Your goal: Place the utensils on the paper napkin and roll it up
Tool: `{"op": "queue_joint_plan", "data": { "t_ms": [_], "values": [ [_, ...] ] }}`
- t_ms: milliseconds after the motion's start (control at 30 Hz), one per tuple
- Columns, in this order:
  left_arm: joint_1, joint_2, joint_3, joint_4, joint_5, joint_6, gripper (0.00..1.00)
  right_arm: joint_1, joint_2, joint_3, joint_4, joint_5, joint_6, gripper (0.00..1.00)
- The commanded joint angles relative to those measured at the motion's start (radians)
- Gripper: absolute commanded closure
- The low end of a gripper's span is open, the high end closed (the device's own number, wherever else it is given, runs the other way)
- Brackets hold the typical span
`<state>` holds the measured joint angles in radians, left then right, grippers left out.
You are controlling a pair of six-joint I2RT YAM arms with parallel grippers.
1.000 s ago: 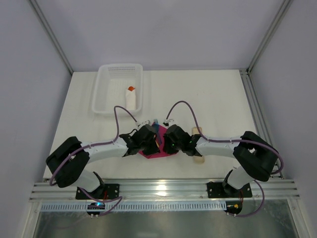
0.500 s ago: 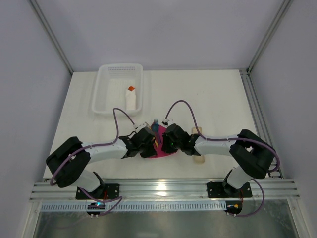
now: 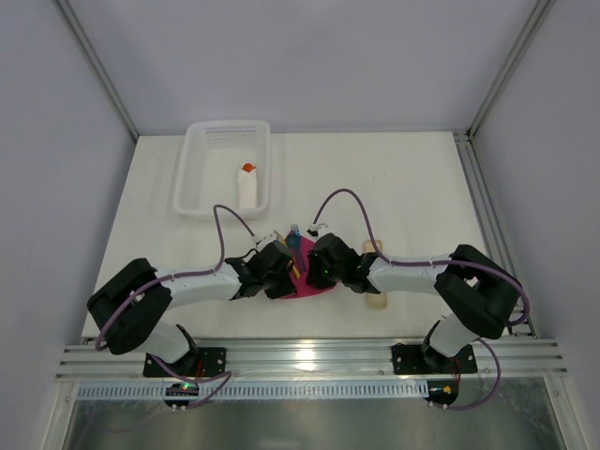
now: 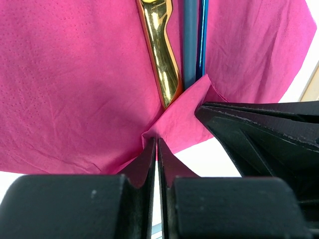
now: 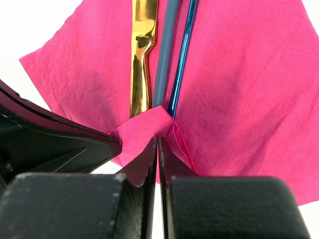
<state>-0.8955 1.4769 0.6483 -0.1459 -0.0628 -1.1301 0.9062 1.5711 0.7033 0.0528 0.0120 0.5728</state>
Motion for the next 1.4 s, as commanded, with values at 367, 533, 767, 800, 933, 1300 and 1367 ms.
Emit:
{"op": "queue_joint_plan", "data": {
  "t_ms": [367,533,767,800,933,1300,1367],
  "values": [
    [-0.010,-0.084,-0.049,-0.040,-0.106,-0.016,0.98,-0.010,0.006,-0.007,0.059,0.009,-0.001,0.95],
    [-0.013,-0.119,-0.056,-0.037,-0.111,0.006,0.96,-0.013,0.010,-0.014,0.064,0.008,0.001,0.95],
    [-0.013,-0.113,-0.007,0.003,-0.060,0.098,0.90,-0.013,-0.011,-0.041,0.081,0.003,0.007,0.95],
    [-0.013,-0.104,0.011,0.017,-0.051,0.113,0.90,-0.013,-0.016,-0.042,0.082,0.003,0.004,0.95],
    [-0.013,-0.057,0.050,0.054,-0.016,0.130,0.90,-0.013,-0.034,-0.048,0.088,-0.032,0.002,0.95],
    [-0.006,0.068,0.105,0.089,-0.012,0.142,0.91,-0.070,-0.141,-0.131,0.114,-0.122,0.032,0.95],
    [0.000,0.080,0.103,0.095,-0.006,0.145,0.91,-0.098,-0.169,-0.155,0.128,-0.164,0.021,0.95]
  ]
}}
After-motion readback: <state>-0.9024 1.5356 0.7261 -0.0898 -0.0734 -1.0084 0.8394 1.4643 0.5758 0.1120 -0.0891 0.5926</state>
